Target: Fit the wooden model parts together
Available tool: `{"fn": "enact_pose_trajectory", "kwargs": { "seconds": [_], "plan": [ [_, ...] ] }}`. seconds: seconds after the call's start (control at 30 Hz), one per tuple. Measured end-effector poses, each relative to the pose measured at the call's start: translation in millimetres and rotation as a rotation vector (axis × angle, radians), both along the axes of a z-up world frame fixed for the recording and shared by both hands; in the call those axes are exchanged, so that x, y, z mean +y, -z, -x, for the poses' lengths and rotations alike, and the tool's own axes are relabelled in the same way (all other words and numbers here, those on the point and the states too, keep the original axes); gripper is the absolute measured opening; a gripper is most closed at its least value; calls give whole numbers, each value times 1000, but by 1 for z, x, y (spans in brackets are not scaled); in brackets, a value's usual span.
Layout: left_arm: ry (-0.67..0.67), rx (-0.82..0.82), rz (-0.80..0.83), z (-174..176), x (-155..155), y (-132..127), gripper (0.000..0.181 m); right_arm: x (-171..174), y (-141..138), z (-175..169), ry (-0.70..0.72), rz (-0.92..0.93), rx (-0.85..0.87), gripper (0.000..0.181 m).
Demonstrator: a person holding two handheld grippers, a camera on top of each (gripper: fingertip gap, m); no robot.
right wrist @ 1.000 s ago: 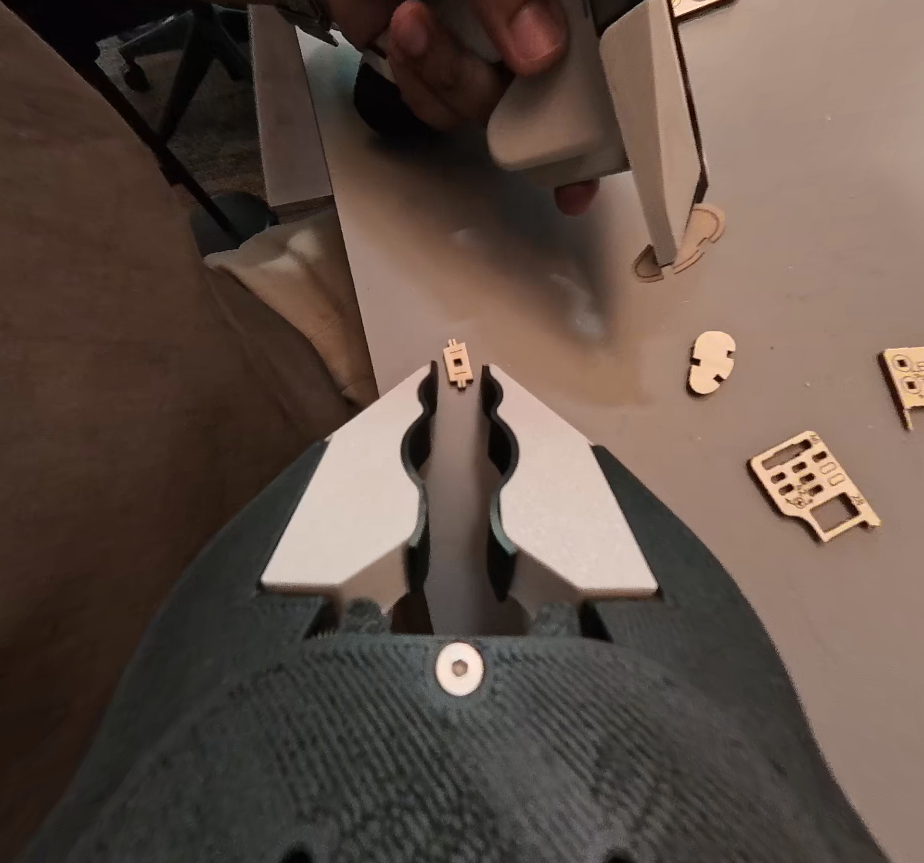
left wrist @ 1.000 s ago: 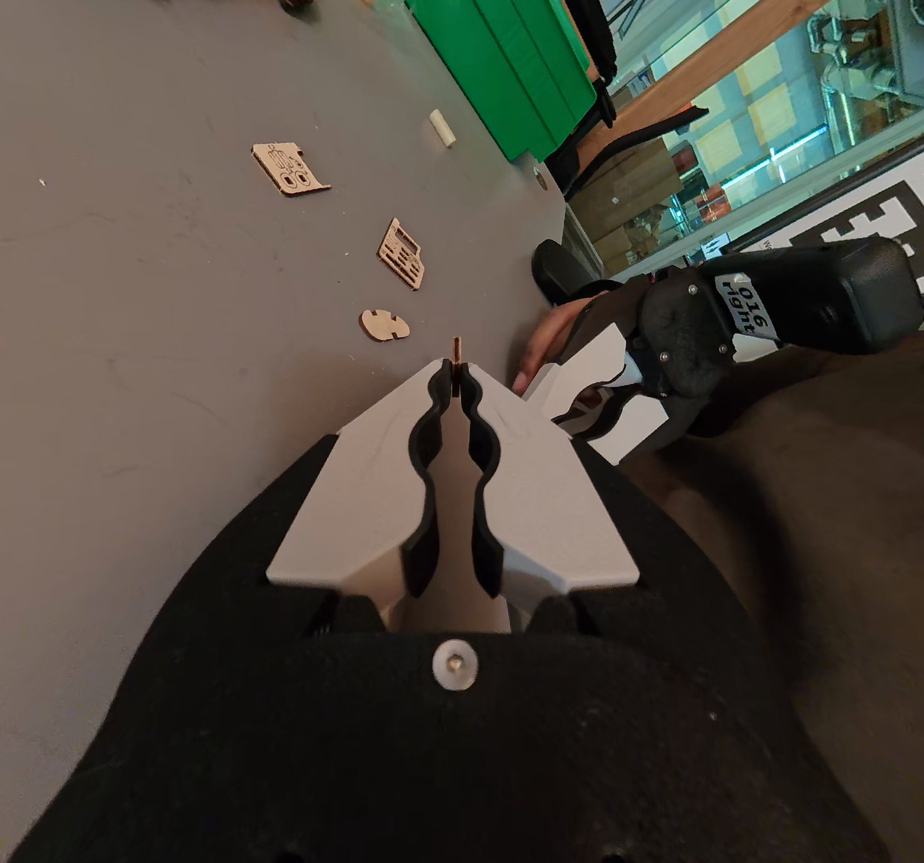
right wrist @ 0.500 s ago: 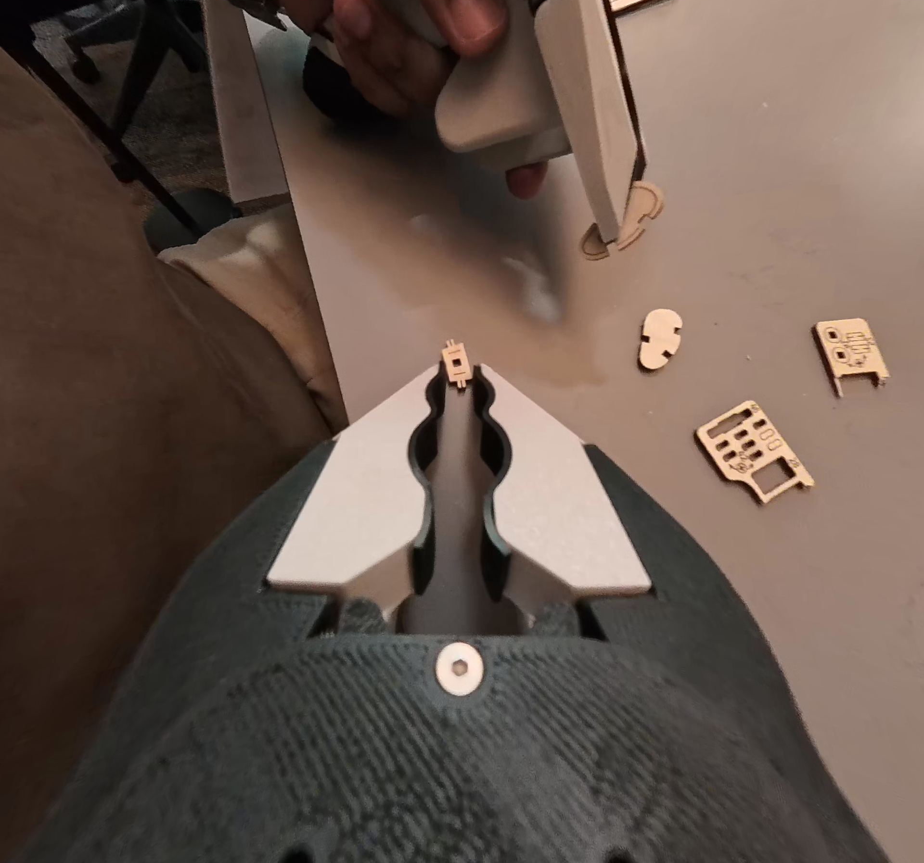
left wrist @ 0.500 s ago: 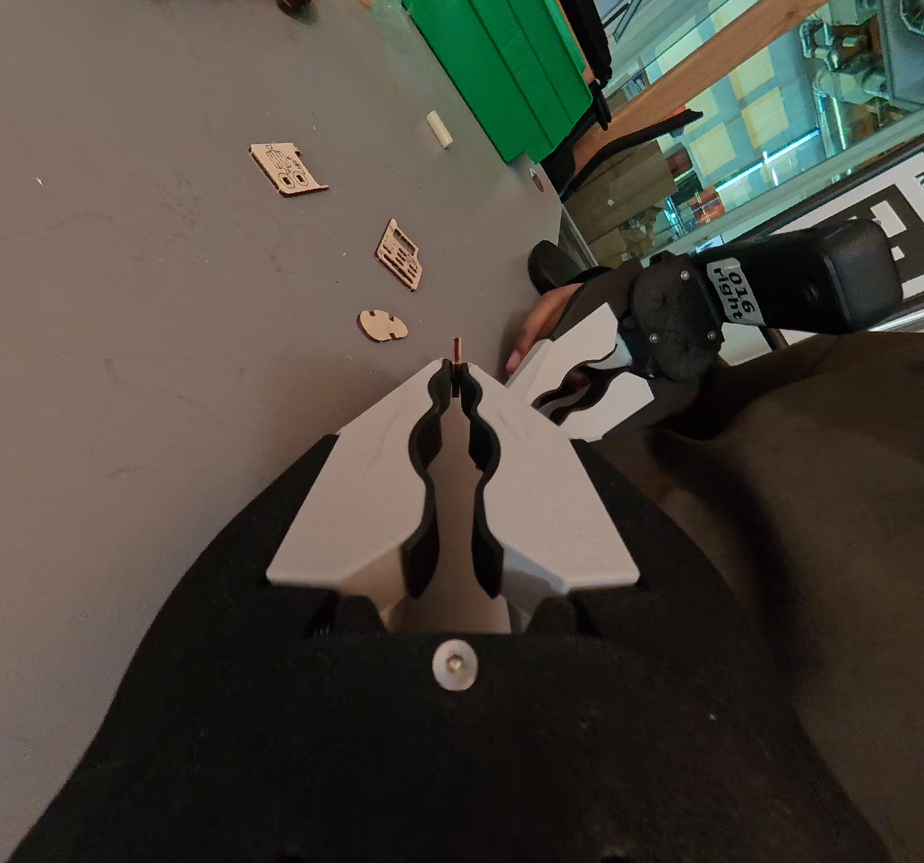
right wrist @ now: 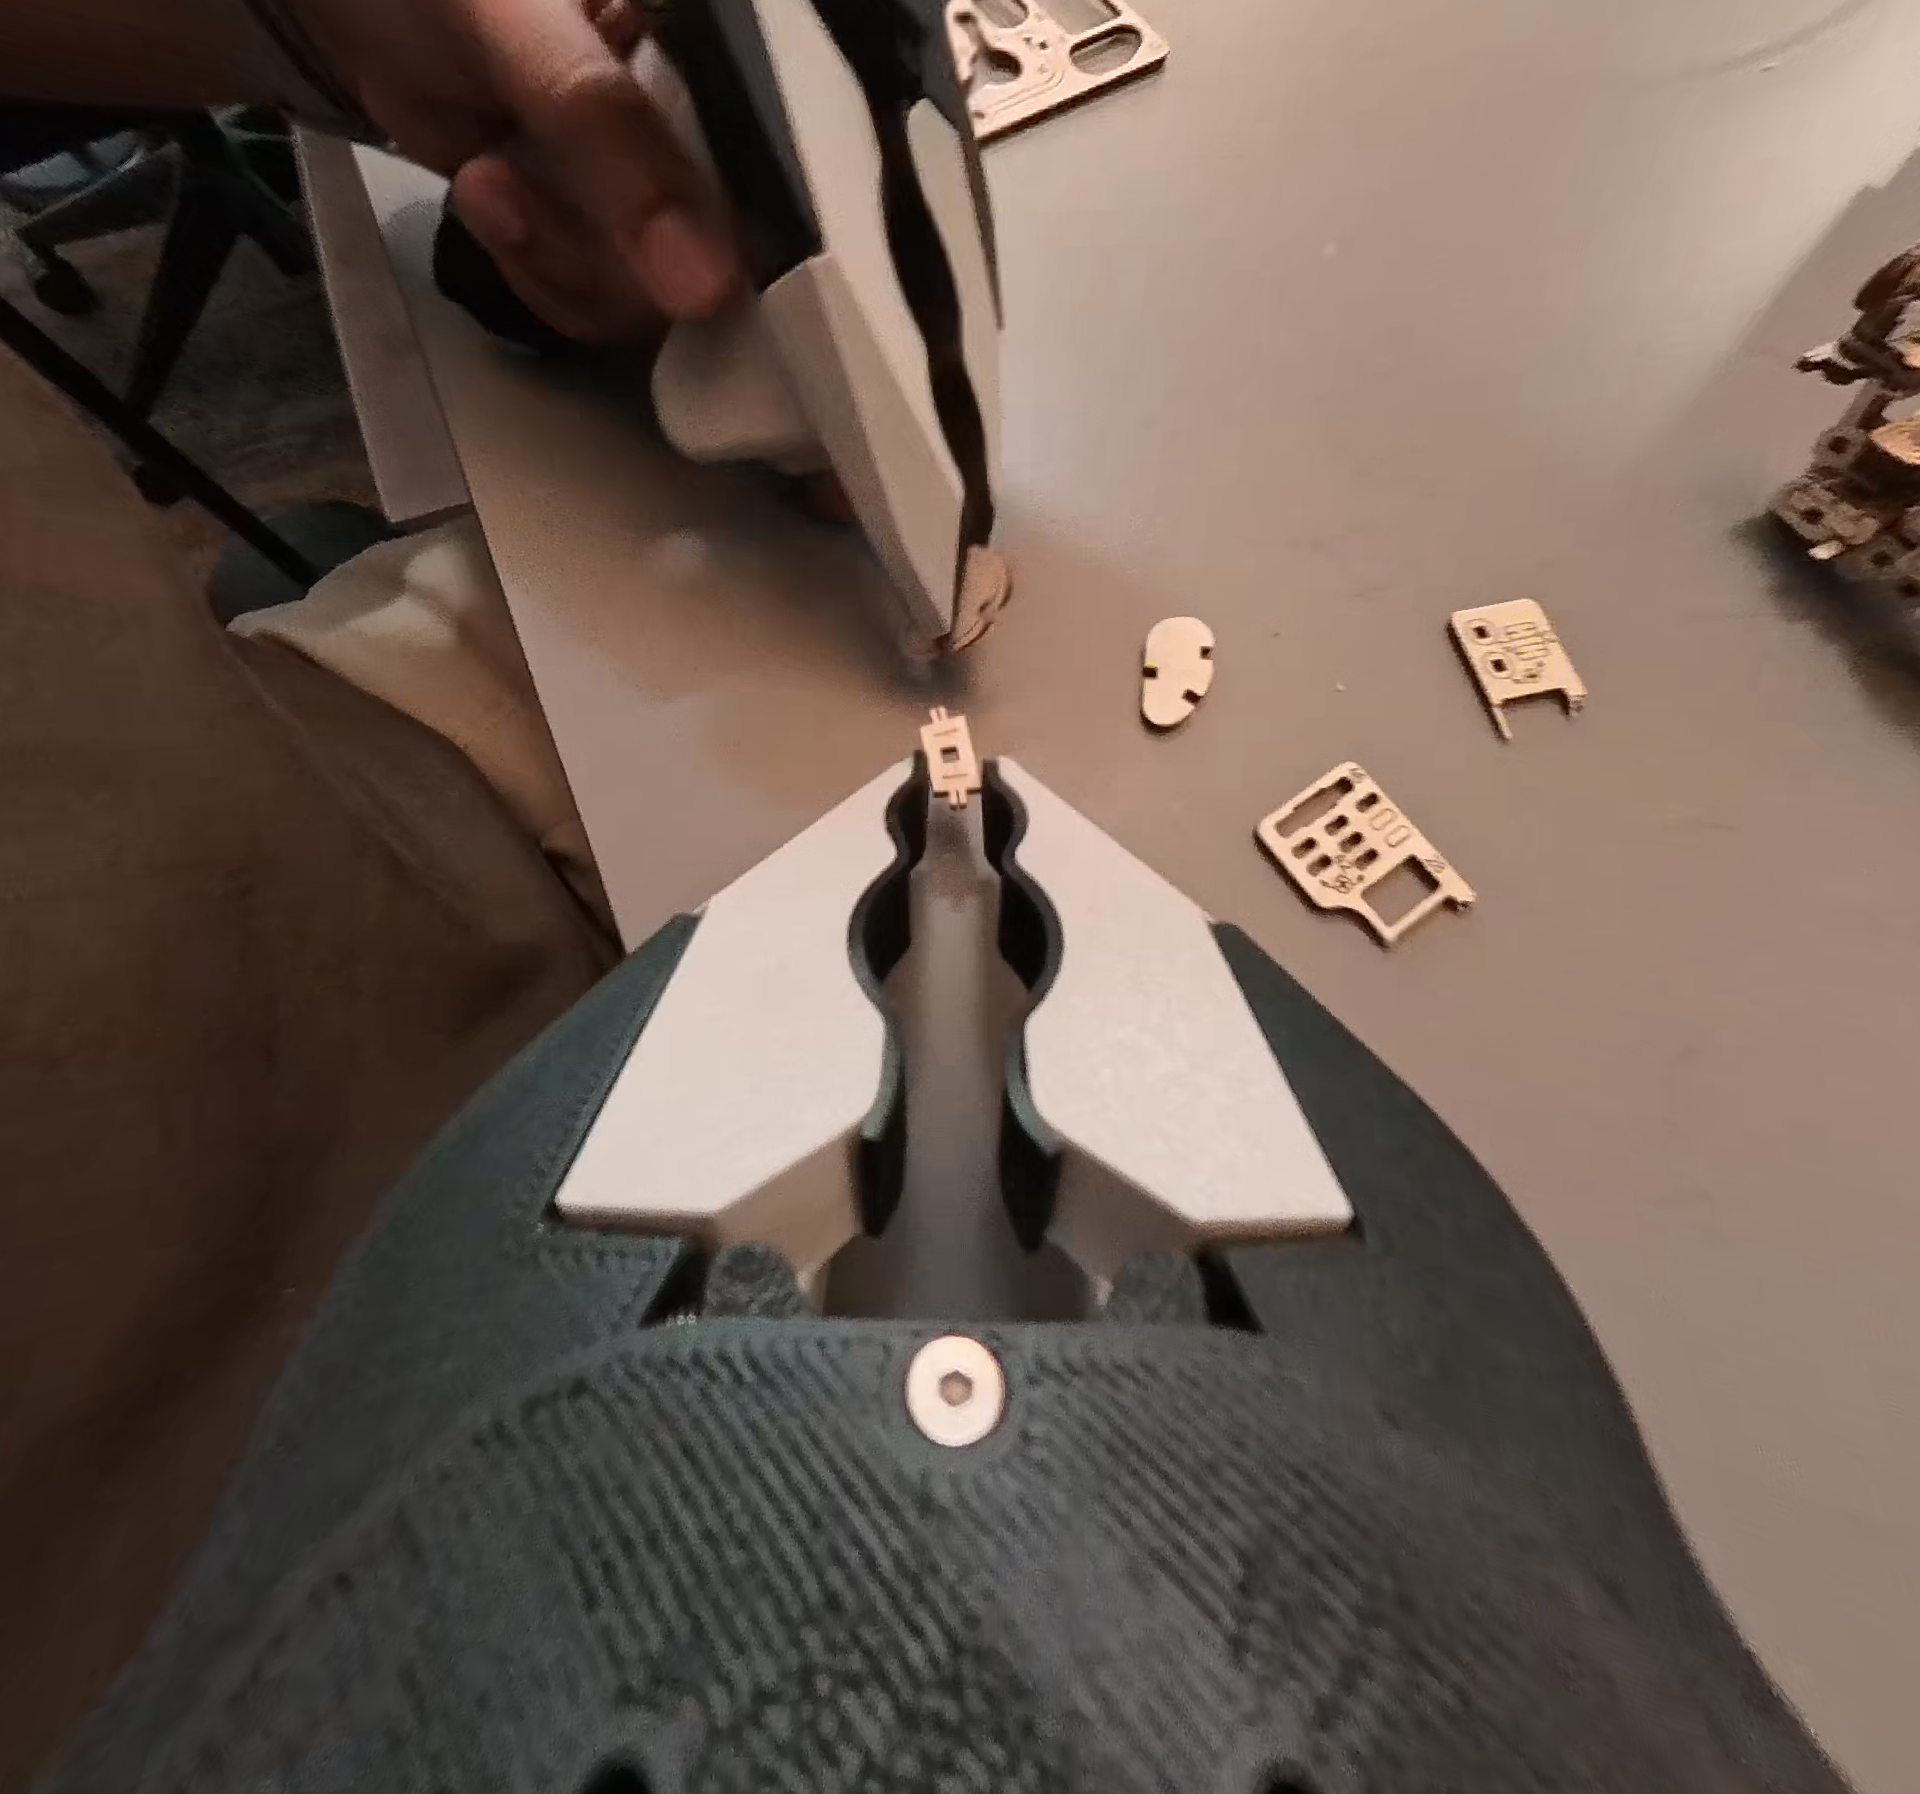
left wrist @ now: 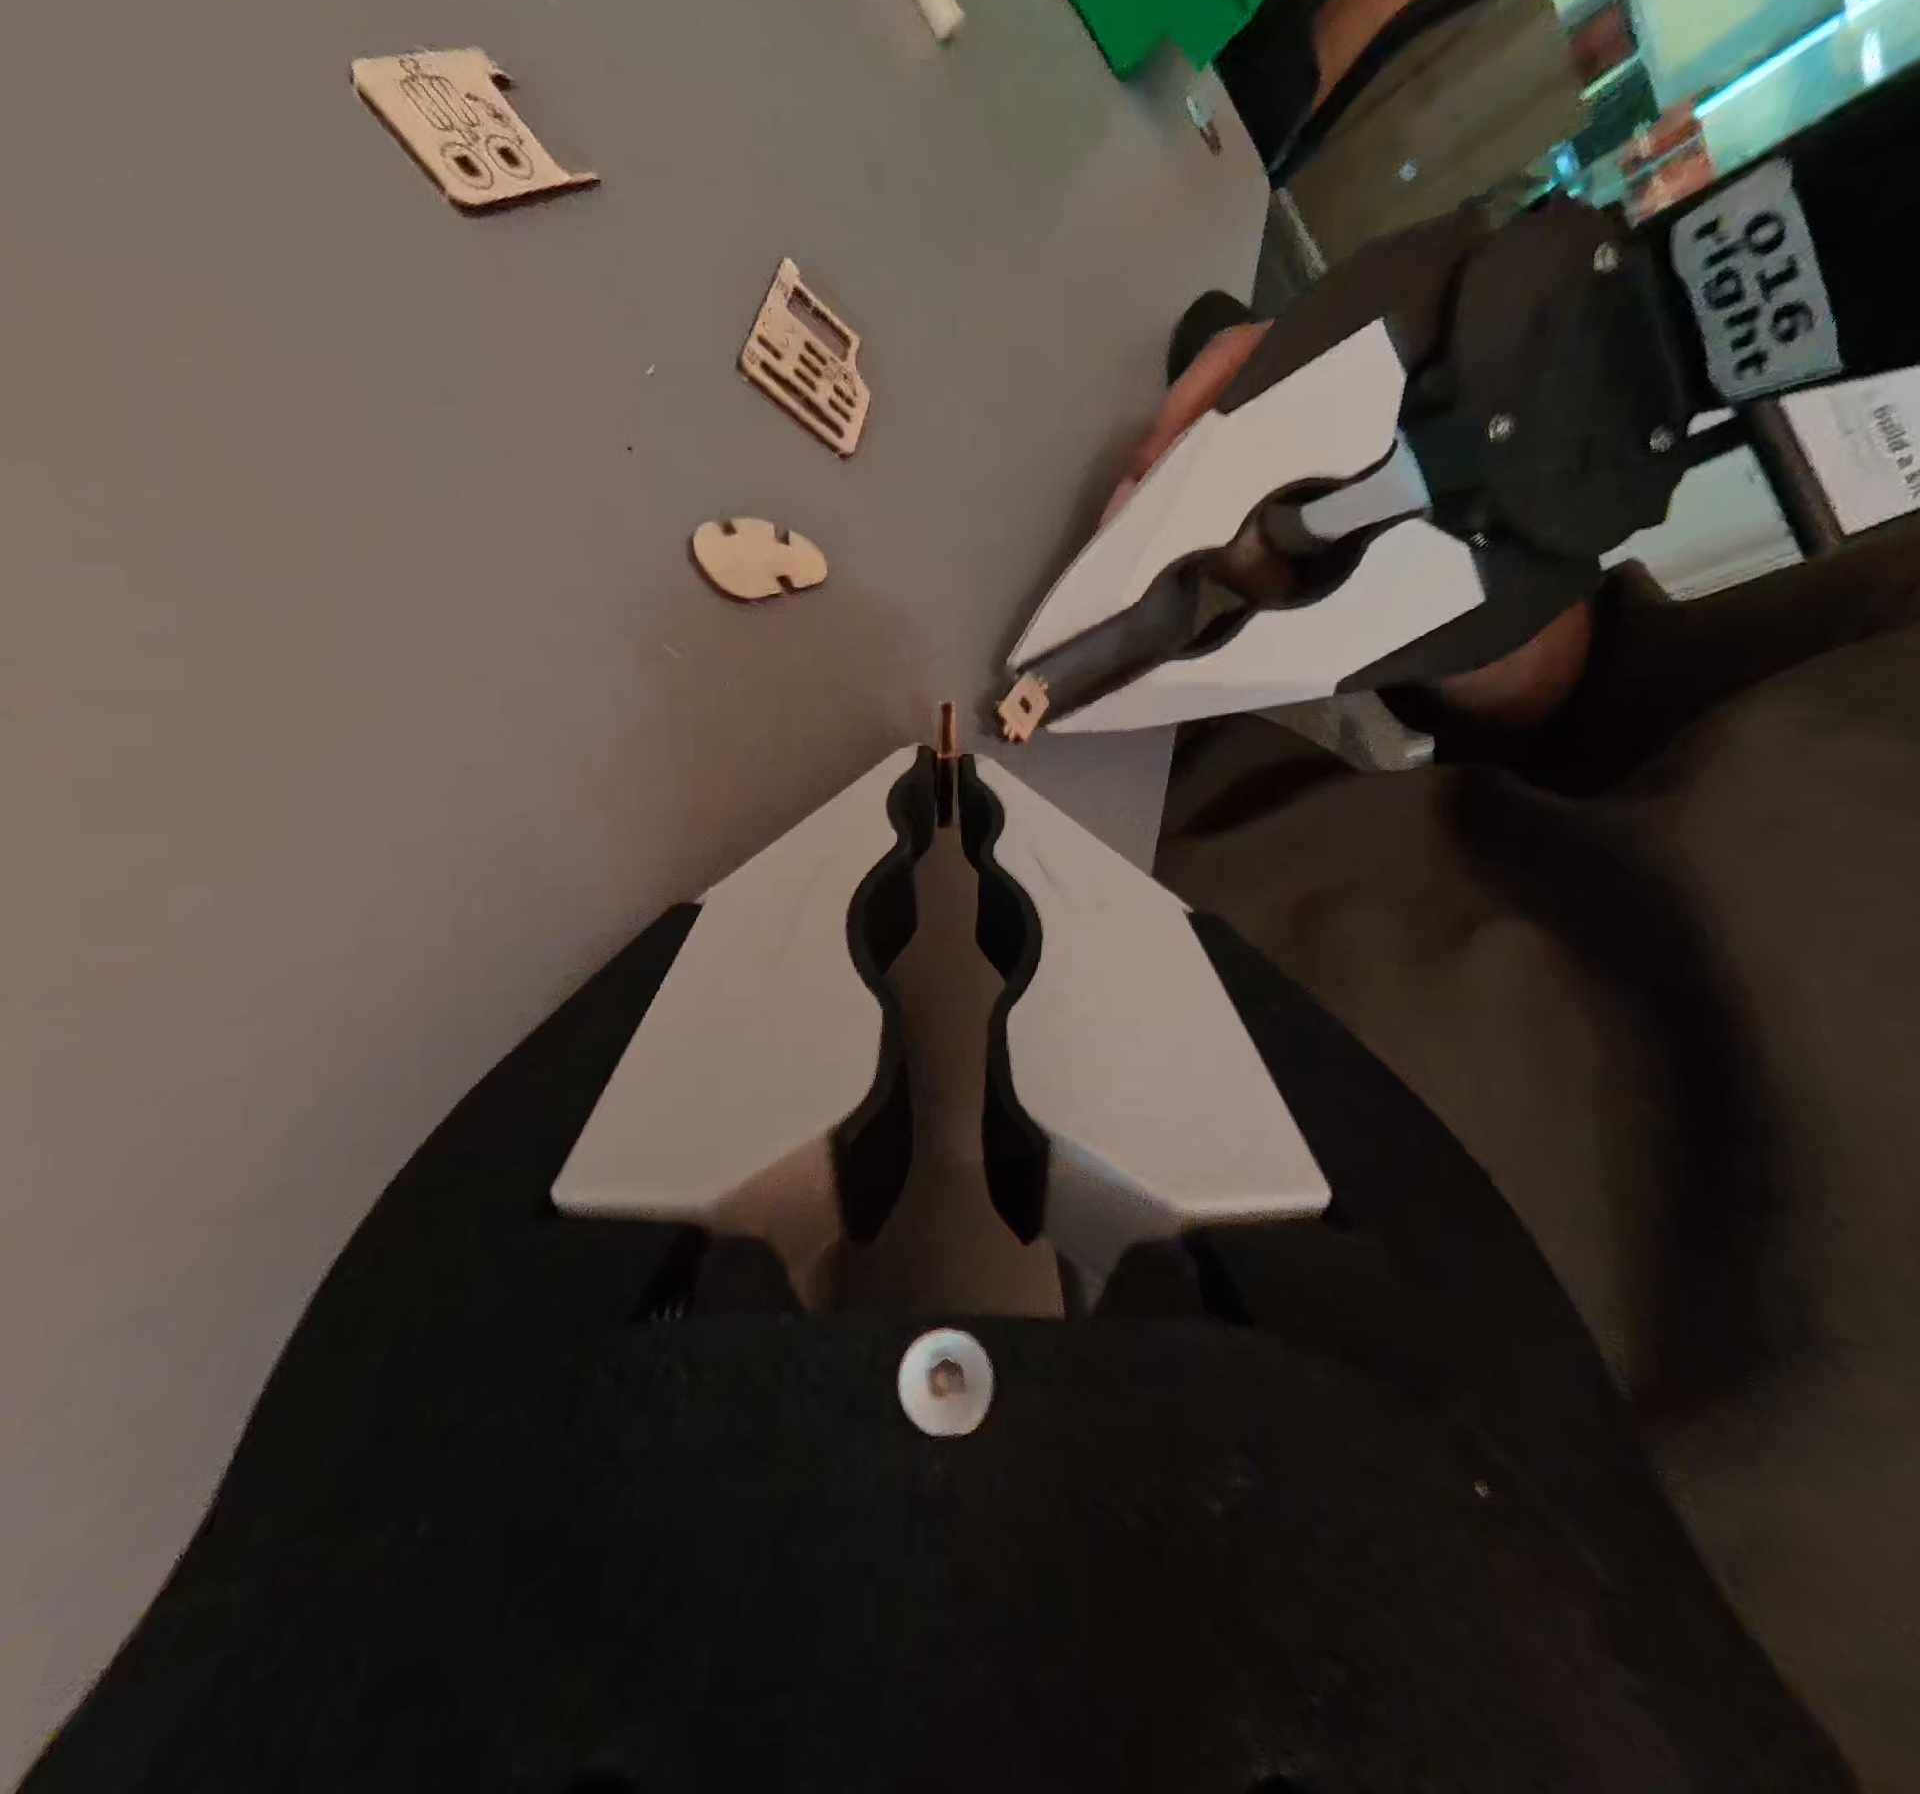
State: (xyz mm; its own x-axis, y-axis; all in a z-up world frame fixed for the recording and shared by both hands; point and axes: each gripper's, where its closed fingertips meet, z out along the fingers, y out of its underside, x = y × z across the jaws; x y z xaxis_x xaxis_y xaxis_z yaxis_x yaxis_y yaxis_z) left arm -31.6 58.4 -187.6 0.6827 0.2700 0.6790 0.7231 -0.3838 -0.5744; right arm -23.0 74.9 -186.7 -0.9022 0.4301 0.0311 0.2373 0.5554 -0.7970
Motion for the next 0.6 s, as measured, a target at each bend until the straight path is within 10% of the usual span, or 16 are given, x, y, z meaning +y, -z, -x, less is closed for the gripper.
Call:
{"fn": "enact_pose_trajectory", "kwargs": {
  "seconds": [0.03,0.2,0.6],
  "plan": [
    [-4,14,17,0,1,0,5,1,-2,2,9,10,3,9],
    [-47,108,58,7,0,-3,33,2,-15,7,40,87,14,8],
    [3,22,-351,-11,18,-62,8,0,-58,6,37,242,183,8]
  ]
}}
